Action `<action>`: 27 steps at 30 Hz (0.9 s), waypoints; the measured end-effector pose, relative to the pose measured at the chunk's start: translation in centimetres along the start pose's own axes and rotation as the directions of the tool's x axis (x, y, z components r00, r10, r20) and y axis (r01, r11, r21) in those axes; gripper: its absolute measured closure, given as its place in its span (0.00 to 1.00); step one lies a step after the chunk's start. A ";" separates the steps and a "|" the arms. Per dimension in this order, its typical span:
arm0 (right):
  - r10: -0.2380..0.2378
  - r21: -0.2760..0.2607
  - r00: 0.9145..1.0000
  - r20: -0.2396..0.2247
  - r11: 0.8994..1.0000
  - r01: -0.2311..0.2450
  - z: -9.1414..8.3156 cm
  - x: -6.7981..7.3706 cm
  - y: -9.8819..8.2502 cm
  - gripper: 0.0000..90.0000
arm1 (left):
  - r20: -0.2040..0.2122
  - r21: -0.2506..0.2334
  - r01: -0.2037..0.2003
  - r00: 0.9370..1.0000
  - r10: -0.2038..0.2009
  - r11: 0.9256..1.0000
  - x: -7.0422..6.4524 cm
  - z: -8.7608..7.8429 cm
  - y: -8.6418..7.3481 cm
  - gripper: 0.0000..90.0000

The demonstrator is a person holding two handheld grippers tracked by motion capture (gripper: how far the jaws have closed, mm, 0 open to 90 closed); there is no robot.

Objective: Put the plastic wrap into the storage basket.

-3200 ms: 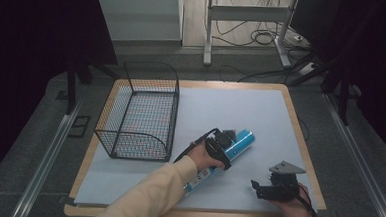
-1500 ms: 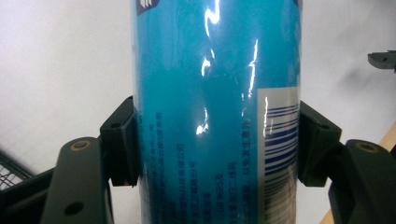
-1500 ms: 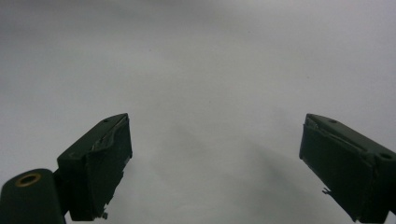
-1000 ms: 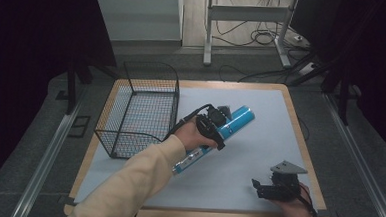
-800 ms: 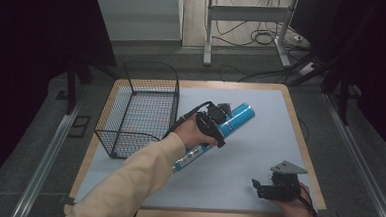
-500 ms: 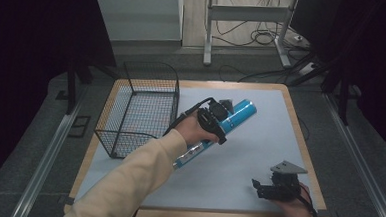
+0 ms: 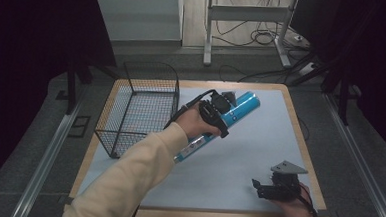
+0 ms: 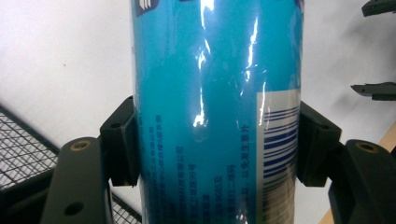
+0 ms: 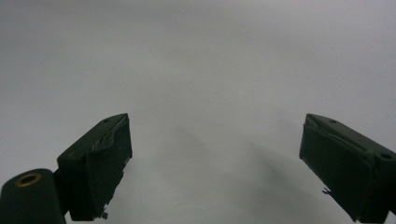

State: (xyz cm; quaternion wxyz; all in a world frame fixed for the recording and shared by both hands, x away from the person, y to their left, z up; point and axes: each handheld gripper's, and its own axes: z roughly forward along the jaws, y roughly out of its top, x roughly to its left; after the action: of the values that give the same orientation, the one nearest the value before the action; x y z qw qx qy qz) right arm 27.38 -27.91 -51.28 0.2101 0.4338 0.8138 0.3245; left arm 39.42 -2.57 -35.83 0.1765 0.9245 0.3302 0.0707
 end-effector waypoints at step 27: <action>0.001 -0.002 1.000 0.001 1.000 -0.001 0.0 -0.1 0.0 0.11 | -0.069 -0.005 0.016 0.998 -0.016 1.000 2.8 -2.0 1.0 0.35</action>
State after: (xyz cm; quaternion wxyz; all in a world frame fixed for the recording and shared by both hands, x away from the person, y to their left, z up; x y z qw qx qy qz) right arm 27.41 -28.03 -51.27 0.2110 0.4342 0.8131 0.3252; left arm 41.63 -0.97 -33.60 0.1678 0.9185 0.3433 0.1018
